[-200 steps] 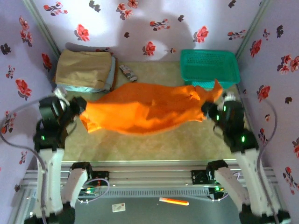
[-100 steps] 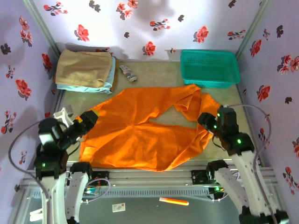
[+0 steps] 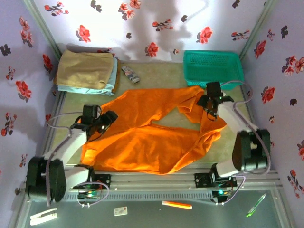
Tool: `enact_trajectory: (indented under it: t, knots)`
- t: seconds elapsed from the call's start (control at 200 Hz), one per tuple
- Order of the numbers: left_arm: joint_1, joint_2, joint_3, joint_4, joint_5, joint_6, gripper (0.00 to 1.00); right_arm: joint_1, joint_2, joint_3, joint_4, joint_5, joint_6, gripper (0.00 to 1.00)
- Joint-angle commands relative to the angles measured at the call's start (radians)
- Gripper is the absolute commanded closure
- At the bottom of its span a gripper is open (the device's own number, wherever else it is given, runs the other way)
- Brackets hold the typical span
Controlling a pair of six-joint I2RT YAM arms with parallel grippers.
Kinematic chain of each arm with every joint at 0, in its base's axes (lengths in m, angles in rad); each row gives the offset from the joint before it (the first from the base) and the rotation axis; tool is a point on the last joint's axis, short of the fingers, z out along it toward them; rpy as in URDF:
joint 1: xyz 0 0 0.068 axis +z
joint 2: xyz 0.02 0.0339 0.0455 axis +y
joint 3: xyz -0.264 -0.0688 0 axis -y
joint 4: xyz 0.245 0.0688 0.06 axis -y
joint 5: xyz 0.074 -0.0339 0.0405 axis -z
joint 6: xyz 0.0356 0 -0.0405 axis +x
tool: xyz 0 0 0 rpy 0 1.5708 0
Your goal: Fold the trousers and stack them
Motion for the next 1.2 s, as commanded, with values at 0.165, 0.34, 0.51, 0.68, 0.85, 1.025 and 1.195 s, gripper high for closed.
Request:
enact_trajectory:
  t: [0.165,0.34,0.51,0.68,0.85,1.025,1.195]
  knots:
    - [0.023,0.150,-0.107,0.250,-0.131,-0.036,0.33,-0.068,0.343,0.206,-0.056,0.030,-0.064,0.40]
    - [0.072,0.159,-0.169,0.304,-0.119,-0.041,0.33,-0.072,0.363,0.176,-0.030,0.076,-0.069,0.92]
    - [0.106,0.187,-0.179,0.332,-0.104,-0.040,0.35,-0.074,0.214,0.144,-0.037,0.122,-0.083,1.00]
    - [0.176,0.210,-0.184,0.371,-0.091,-0.059,0.37,-0.149,0.064,0.179,-0.110,0.167,-0.094,1.00]
    - [0.204,0.197,-0.192,0.379,-0.111,-0.075,0.37,-0.296,-0.106,0.138,-0.184,0.150,-0.078,1.00]
    - [0.207,0.161,-0.212,0.367,-0.122,-0.090,0.37,-0.383,-0.364,-0.030,-0.214,0.127,-0.041,1.00]
    - [0.208,0.072,-0.240,0.307,-0.129,-0.084,0.37,-0.403,-0.569,-0.090,-0.315,0.212,-0.053,1.00]
